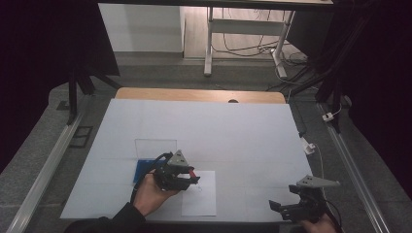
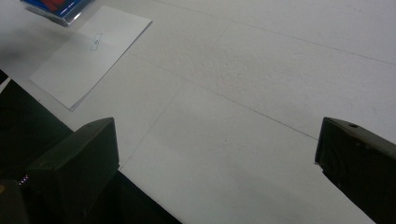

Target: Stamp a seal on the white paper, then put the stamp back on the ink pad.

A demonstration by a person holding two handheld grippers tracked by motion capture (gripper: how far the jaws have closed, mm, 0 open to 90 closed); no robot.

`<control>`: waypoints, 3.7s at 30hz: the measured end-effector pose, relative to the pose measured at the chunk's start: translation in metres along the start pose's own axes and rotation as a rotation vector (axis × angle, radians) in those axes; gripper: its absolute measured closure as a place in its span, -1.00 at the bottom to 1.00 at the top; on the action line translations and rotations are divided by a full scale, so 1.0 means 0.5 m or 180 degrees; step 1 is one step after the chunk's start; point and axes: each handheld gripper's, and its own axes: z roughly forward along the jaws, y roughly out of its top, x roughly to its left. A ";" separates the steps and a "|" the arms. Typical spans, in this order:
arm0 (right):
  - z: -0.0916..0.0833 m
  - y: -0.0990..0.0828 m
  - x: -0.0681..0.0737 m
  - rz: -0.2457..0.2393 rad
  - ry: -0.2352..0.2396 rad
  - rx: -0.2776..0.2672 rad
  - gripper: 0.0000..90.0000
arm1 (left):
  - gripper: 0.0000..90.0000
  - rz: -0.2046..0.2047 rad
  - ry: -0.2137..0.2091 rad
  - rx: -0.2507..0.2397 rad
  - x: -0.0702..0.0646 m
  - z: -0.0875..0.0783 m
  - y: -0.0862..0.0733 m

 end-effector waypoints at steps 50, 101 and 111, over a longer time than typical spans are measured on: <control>0.000 0.001 -0.001 0.0015 0.0009 -0.0018 -1.00 | 0.29 -0.0426 0.0374 -0.0074 0.087 -0.095 -0.048; -0.001 0.000 0.000 -0.0007 0.0009 -0.0026 -1.00 | 0.29 -0.0680 0.0760 0.0366 0.156 -0.057 -0.117; -0.001 0.001 0.000 -0.0006 0.0011 -0.0023 -1.00 | 0.29 -0.0617 0.0788 0.0432 0.154 -0.050 -0.119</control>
